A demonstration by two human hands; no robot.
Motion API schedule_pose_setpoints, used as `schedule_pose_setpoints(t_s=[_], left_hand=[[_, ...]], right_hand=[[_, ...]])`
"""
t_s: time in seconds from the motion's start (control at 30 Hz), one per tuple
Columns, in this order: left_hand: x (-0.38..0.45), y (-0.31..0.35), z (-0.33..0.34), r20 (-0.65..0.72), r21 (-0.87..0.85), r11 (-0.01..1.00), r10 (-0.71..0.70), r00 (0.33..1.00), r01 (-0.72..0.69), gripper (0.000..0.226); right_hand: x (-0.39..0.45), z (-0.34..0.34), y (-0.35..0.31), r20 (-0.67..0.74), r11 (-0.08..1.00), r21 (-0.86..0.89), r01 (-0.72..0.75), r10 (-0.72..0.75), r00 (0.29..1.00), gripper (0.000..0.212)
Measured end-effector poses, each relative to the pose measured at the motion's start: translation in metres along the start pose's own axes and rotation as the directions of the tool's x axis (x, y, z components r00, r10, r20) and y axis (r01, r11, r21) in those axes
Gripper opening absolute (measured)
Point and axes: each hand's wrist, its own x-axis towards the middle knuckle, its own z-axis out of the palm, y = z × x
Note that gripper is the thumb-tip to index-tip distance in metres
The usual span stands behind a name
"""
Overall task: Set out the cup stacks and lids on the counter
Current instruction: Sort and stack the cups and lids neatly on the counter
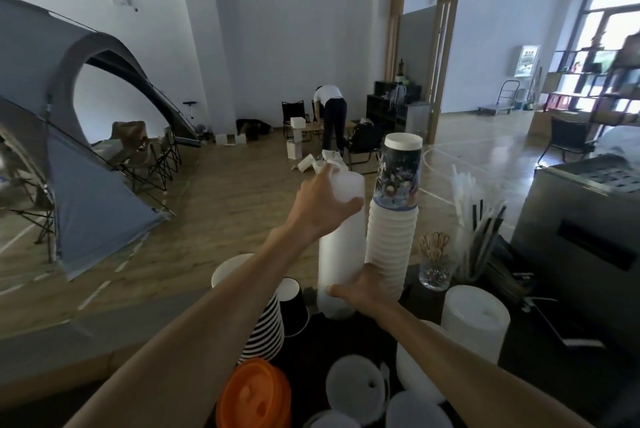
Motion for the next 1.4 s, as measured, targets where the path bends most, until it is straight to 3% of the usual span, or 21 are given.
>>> schedule_pose_setpoints(t_s=[0.4,0.57,0.7,0.73,0.87,0.97,1.03,1.13,1.23,1.4], left_hand=[[-0.004,-0.008,0.005,0.048,0.025,0.999,-0.033,0.998,0.032,0.079],[-0.026,-0.011,-0.022,0.005,-0.011,0.999,0.039,0.999,-0.039,0.089],[-0.069,-0.022,-0.063,-0.104,-0.041,0.994,0.094,0.990,-0.098,0.071],[-0.081,-0.028,-0.073,-0.135,-0.046,0.994,0.096,0.986,-0.103,0.064],[-0.122,-0.061,-0.104,-0.329,-0.073,0.996,0.027,0.944,-0.054,0.038],[-0.159,-0.105,-0.113,-0.421,-0.066,0.993,-0.113,0.900,0.094,0.035],[-0.186,-0.141,-0.108,-0.342,-0.035,0.976,-0.213,0.915,0.214,0.034],[-0.217,-0.190,-0.086,-0.057,0.028,0.936,-0.349,0.935,0.351,0.038],[-0.223,-0.214,-0.055,0.135,0.021,0.941,-0.336,0.932,0.337,0.040],[-0.206,-0.213,-0.026,0.276,-0.114,0.946,-0.264,0.924,0.304,0.048]], right_hand=[[-0.004,0.001,0.006,0.047,0.999,-0.008,0.038,-0.038,0.998,0.078],[-0.019,-0.021,-0.002,0.217,0.973,-0.204,0.111,-0.066,0.974,0.044],[-0.050,-0.038,-0.036,0.326,0.883,-0.358,0.303,-0.186,0.927,0.021],[-0.061,-0.039,-0.050,0.341,0.852,-0.379,0.362,-0.235,0.910,0.023],[-0.106,-0.036,-0.118,0.308,0.718,-0.328,0.613,-0.533,0.788,0.063],[-0.124,-0.024,-0.154,0.337,0.627,-0.301,0.718,-0.635,0.696,0.083],[-0.127,-0.009,-0.166,0.391,0.607,-0.323,0.726,-0.614,0.686,0.095],[-0.125,0.016,-0.171,0.429,0.587,-0.429,0.687,-0.537,0.727,0.107],[-0.117,0.029,-0.170,0.395,0.592,-0.482,0.646,-0.511,0.764,0.107],[-0.110,0.032,-0.163,0.373,0.620,-0.498,0.606,-0.478,0.795,0.095]])
